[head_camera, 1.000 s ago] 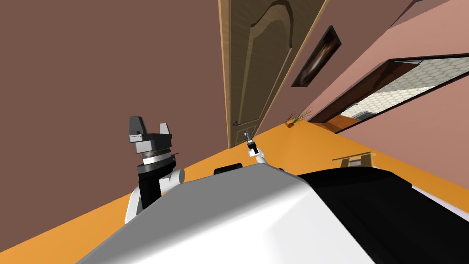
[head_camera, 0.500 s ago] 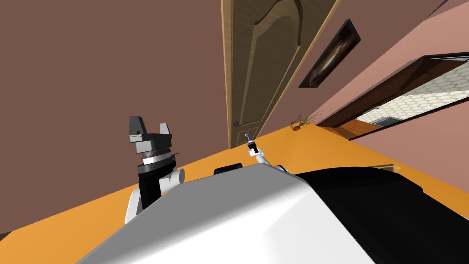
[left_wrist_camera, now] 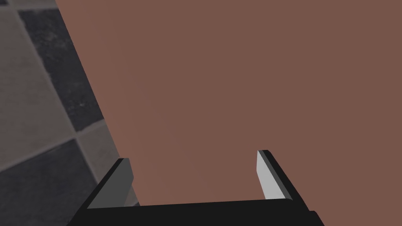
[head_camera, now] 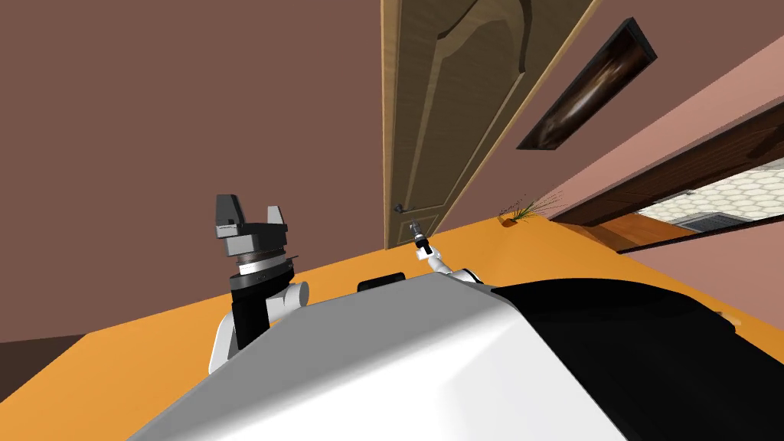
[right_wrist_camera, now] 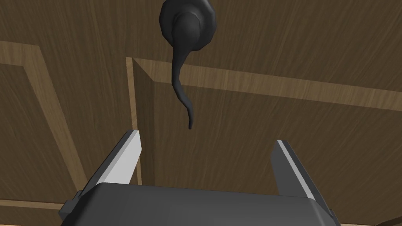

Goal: Pull the door open

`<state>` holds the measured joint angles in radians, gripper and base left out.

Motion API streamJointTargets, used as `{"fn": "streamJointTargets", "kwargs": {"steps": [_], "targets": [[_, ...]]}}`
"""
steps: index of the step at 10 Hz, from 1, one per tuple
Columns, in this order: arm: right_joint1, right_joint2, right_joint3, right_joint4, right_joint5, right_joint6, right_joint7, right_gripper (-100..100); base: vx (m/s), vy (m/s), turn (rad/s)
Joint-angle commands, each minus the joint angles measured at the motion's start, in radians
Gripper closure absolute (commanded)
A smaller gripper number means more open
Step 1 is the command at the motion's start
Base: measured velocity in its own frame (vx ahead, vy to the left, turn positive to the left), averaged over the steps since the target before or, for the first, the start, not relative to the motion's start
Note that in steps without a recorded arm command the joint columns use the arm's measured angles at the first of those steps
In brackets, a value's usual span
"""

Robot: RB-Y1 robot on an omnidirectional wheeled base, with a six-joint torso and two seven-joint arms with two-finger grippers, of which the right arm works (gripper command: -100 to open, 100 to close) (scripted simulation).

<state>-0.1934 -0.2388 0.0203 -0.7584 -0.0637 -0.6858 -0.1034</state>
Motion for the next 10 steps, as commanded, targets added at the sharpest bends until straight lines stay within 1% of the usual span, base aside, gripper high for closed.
{"fn": "streamJointTargets", "kwargs": {"steps": [1,2,5,6,7,8,10], "targets": [[-0.013,-0.006,0.001,0.037,-0.002,-0.004,-0.005,-100,-0.001,-0.098,0.161],[-0.024,-0.010,0.000,0.061,-0.004,-0.006,-0.007,-100,0.003,-0.084,0.228],[-0.049,-0.016,0.000,0.114,-0.007,-0.011,-0.011,-100,-0.005,-0.062,0.139],[-0.061,-0.020,0.000,0.140,-0.008,-0.013,-0.014,-100,-0.005,-0.065,0.256],[-0.057,-0.018,0.000,0.131,-0.008,-0.015,-0.013,-100,-0.002,-0.030,0.000],[-0.042,-0.046,-0.010,0.145,-0.016,-0.033,-0.034,-100,0.129,0.040,0.201],[-0.032,-0.064,-0.017,0.152,-0.022,-0.045,-0.047,-100,0.172,0.058,0.098]]}}
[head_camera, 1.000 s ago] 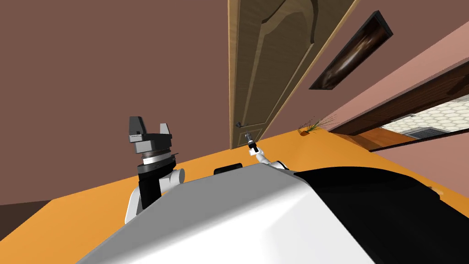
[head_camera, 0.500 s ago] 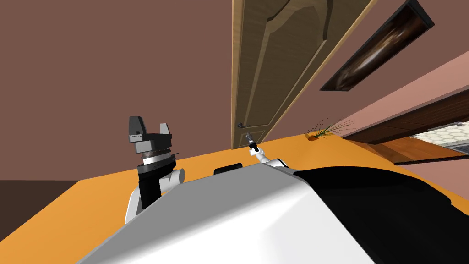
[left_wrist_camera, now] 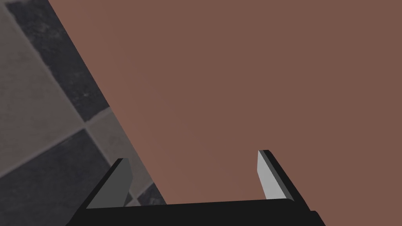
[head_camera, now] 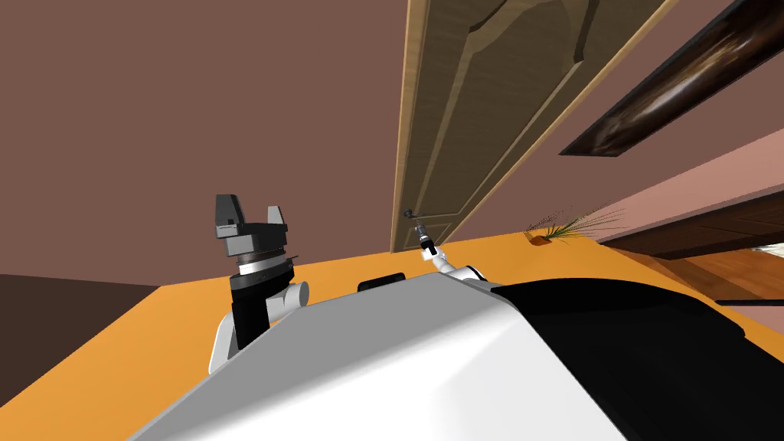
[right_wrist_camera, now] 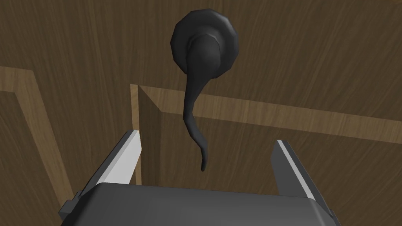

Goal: Pull the door open

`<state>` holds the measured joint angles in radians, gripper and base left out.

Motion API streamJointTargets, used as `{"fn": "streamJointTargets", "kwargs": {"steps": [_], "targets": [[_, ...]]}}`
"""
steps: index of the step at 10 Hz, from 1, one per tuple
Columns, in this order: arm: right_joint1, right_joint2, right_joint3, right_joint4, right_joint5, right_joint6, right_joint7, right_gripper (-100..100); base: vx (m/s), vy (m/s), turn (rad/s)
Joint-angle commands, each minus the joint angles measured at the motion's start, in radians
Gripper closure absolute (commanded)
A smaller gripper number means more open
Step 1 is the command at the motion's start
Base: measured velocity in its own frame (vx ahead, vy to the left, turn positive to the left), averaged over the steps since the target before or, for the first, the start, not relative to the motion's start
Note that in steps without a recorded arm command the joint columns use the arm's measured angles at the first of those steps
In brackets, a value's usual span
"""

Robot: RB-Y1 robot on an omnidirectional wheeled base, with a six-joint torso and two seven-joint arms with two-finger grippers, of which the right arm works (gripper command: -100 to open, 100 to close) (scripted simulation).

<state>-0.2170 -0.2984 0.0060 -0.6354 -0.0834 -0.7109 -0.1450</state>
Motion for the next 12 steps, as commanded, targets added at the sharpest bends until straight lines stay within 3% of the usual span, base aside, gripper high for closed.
{"fn": "streamJointTargets", "kwargs": {"steps": [1,3,5,6,7,8,9,10,12], "targets": [[-0.009,-0.005,-0.003,0.029,-0.002,-0.019,-0.005,-100,0.092,0.038,0.023],[0.021,-0.056,-0.021,0.050,-0.017,-0.052,-0.043,-100,0.180,0.045,0.209],[0.027,-0.066,-0.025,0.055,-0.021,-0.059,-0.050,-100,0.141,0.044,0.076],[0.042,-0.092,-0.035,0.066,-0.029,-0.076,-0.070,-100,0.114,0.038,0.144],[0.042,-0.092,-0.035,0.066,-0.029,-0.076,-0.070,-100,0.105,0.013,0.085],[0.055,-0.115,-0.043,0.075,-0.036,-0.090,-0.087,-100,0.158,0.016,0.144],[0.037,-0.104,-0.038,0.091,-0.032,-0.088,-0.077,-100,0.085,0.006,0.034],[0.037,-0.104,-0.038,0.091,-0.032,-0.088,-0.077,100,-0.018,-0.002,-0.030],[0.037,-0.104,-0.038,0.091,-0.032,-0.088,-0.077,100,-0.026,-0.004,0.000]]}}
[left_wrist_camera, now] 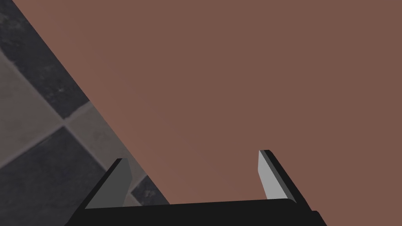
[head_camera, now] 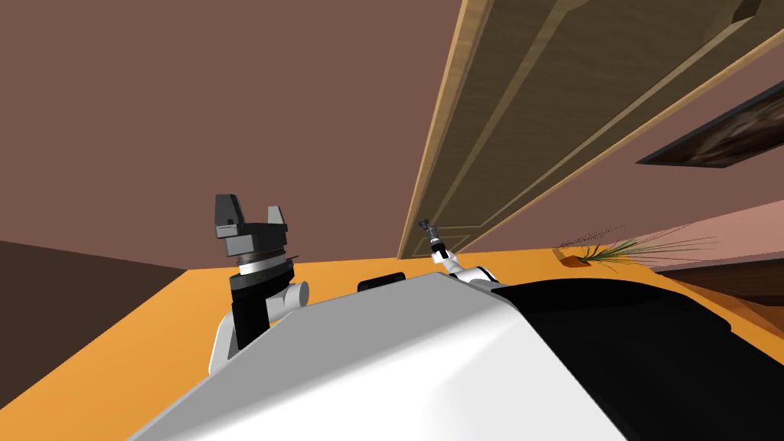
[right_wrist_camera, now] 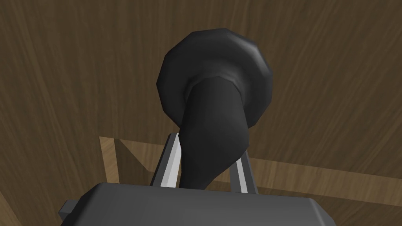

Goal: Pull the door open

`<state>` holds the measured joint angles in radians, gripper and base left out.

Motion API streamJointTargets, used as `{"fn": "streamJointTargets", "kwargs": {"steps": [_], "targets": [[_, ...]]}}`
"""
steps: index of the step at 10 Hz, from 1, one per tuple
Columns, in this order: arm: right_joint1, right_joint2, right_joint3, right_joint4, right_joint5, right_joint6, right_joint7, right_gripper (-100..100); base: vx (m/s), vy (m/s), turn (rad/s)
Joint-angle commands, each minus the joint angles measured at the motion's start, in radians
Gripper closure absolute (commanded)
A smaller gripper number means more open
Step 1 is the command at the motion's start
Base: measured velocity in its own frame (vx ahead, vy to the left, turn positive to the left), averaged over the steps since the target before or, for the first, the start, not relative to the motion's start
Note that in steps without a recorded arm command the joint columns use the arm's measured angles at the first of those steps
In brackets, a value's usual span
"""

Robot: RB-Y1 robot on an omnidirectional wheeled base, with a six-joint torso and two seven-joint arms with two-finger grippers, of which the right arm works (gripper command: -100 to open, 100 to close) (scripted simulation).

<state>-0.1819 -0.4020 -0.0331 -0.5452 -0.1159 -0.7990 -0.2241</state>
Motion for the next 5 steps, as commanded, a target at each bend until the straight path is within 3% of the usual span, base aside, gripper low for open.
{"fn": "streamJointTargets", "kwargs": {"steps": [1,3,5], "targets": [[0.002,0.000,0.001,0.001,0.001,0.000,0.002,100,-0.012,-0.002,0.005],[0.002,0.000,0.001,0.001,0.001,0.000,0.002,100,-0.003,0.000,-0.001],[0.013,-0.016,0.023,-0.005,0.012,-0.016,-0.026,100,-0.157,-0.060,0.105]]}}
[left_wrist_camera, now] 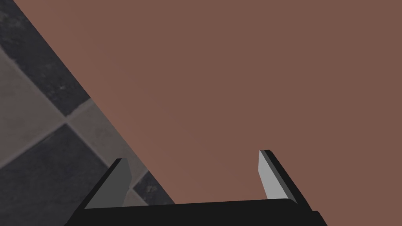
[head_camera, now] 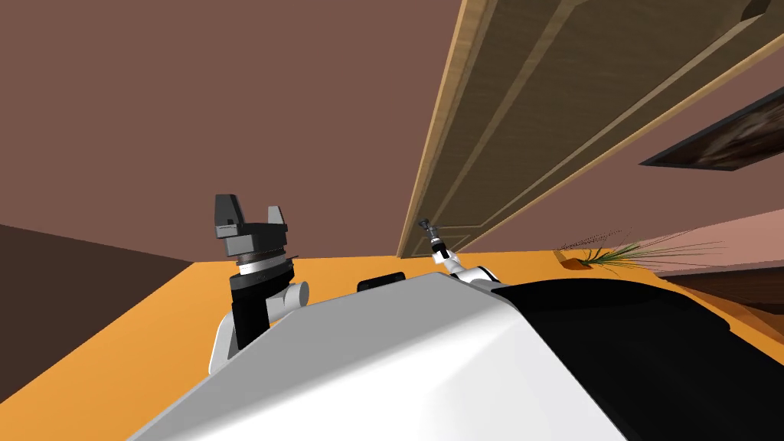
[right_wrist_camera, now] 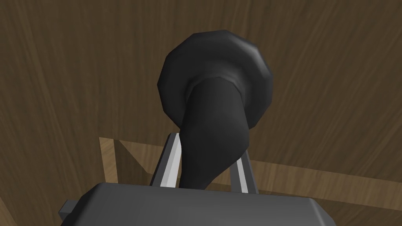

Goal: Pull the door open

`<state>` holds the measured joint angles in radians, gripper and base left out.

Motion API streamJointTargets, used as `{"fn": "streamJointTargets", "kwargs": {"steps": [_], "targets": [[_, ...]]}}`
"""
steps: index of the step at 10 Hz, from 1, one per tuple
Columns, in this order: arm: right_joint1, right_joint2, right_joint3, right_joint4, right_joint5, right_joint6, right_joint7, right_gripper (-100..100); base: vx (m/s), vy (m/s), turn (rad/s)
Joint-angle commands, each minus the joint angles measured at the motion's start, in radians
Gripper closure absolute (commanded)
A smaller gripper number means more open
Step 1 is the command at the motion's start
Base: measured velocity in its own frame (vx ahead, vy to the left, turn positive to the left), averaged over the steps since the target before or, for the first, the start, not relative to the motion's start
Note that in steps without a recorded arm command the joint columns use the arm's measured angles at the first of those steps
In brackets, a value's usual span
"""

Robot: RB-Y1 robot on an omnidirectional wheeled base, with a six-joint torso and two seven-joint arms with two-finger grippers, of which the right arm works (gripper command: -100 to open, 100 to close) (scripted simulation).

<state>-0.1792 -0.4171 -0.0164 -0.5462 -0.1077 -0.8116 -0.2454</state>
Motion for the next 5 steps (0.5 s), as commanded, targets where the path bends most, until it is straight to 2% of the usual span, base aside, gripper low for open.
{"fn": "streamJointTargets", "kwargs": {"steps": [1,5], "targets": [[0.016,-0.008,0.017,-0.007,0.009,-0.011,-0.018,100,-0.180,-0.083,0.099],[0.039,-0.041,0.061,-0.019,0.031,-0.045,-0.073,100,-0.214,-0.077,0.106]]}}
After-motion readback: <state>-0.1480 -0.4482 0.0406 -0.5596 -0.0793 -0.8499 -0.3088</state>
